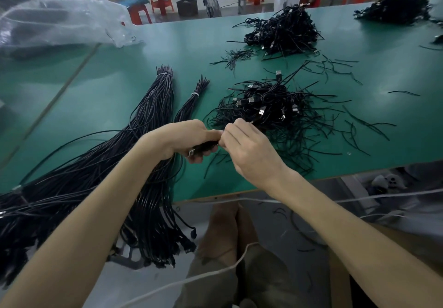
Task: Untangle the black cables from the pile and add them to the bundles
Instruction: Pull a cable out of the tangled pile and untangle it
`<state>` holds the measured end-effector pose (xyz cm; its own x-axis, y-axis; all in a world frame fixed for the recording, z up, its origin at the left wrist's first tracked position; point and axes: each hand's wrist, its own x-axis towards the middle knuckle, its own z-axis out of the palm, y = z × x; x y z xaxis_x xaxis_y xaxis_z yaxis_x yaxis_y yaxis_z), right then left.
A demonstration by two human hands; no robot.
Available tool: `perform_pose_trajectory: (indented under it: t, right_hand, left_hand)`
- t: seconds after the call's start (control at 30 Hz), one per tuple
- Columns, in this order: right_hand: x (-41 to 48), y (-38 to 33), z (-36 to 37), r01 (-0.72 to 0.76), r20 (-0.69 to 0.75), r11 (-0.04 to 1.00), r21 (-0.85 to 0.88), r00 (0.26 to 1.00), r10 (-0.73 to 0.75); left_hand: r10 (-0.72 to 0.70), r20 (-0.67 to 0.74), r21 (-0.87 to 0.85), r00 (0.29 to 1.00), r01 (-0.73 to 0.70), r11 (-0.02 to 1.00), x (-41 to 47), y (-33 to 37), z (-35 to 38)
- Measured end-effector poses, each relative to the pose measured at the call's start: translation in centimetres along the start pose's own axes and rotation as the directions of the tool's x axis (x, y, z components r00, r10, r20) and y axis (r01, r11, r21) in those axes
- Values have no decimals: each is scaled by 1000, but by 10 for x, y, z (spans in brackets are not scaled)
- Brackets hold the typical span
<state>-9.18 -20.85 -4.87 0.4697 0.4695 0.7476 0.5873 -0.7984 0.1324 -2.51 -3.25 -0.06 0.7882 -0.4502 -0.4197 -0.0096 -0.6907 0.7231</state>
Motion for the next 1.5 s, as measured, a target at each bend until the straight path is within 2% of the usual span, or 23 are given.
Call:
perform_pose_trajectory:
  t: [0.07, 0.17, 0.23, 0.27, 0.3, 0.37, 0.4, 0.43, 0.53, 0.6, 0.67, 0.7, 0.77, 0.87, 0.93, 1.03, 1.17, 1.27, 1.4, 1.5]
  right_hand:
    - [-2, 0, 2, -11, -9, 1000, 7, 1000, 11]
    - [-4, 4, 0, -120, 32, 990, 74, 993, 118]
    - [-2, 8, -4, -291, 58, 932, 216, 957, 286]
    - [1, 13, -6, -395, 71, 877, 274, 918, 391]
    - [6, 19, -8, -495, 89, 812, 310, 865, 493]
    - [14, 39, -10, -651, 134, 680, 337, 748, 650]
    - [17, 51, -10, -709, 142, 614, 348, 687, 713]
    - [20, 63, -9, -758, 143, 538, 369, 618, 773]
    - [22, 94, -5, -849, 163, 259, 460, 368, 916]
    - [20, 106, -1, -842, 214, 74, 535, 220, 952]
    - [16, 108, 3, -812, 256, -22, 584, 158, 954]
    - [14, 108, 5, -803, 258, -20, 595, 168, 951]
    - [13, 103, 7, -812, 249, 75, 579, 263, 932]
    - [15, 97, 12, -835, 270, 385, 393, 505, 820]
    - [15, 96, 19, -808, 342, 550, 214, 589, 732]
    - [14, 98, 27, -762, 412, 642, 84, 613, 674]
    - [19, 112, 34, -743, 424, 667, 51, 621, 659]
    - [24, 124, 38, -740, 457, 673, 1, 599, 658]
    - [22, 139, 42, -721, 526, 691, -39, 574, 628]
    - [22, 144, 39, -724, 558, 688, -43, 554, 618]
  left_hand:
    - [-30, 16, -25, 999, 30, 999, 2, 1, -1]
    - [33, -59, -63, 998, -37, 997, 2, 1, 2]
    - [63, -194, -83, 979, -81, 993, 2, -2, 1]
    - [68, -302, -38, 951, -83, 996, 4, -5, -1]
    - [78, -426, 58, 901, -59, 997, 6, -10, -4]
    - [145, -651, 309, 745, 85, 947, 8, -23, -12]
    - [175, -709, 380, 683, 161, 911, 9, -30, -17]
    - [175, -735, 405, 655, 216, 888, 10, -38, -21]
    - [65, -715, 401, 696, 333, 853, 14, -57, -26]
    - [58, -692, 440, 719, 357, 824, 17, -67, -25]
    - [88, -687, 471, 721, 350, 810, 21, -72, -22]
    - [99, -689, 475, 718, 344, 810, 22, -74, -21]
    - [121, -692, 483, 712, 332, 810, 25, -75, -19]
    - [141, -702, 490, 698, 331, 806, 28, -72, -20]
    - [148, -714, 485, 685, 330, 810, 30, -72, -20]
    - [171, -721, 491, 671, 321, 810, 31, -76, -22]
    - [236, -745, 503, 623, 292, 814, 28, -73, -22]
    - [235, -777, 442, 584, 240, 865, 25, -65, -25]
    - [37, -747, 98, 663, 56, 994, 18, -48, -29]
    - [19, -691, -134, 722, -154, 979, 10, -31, -24]
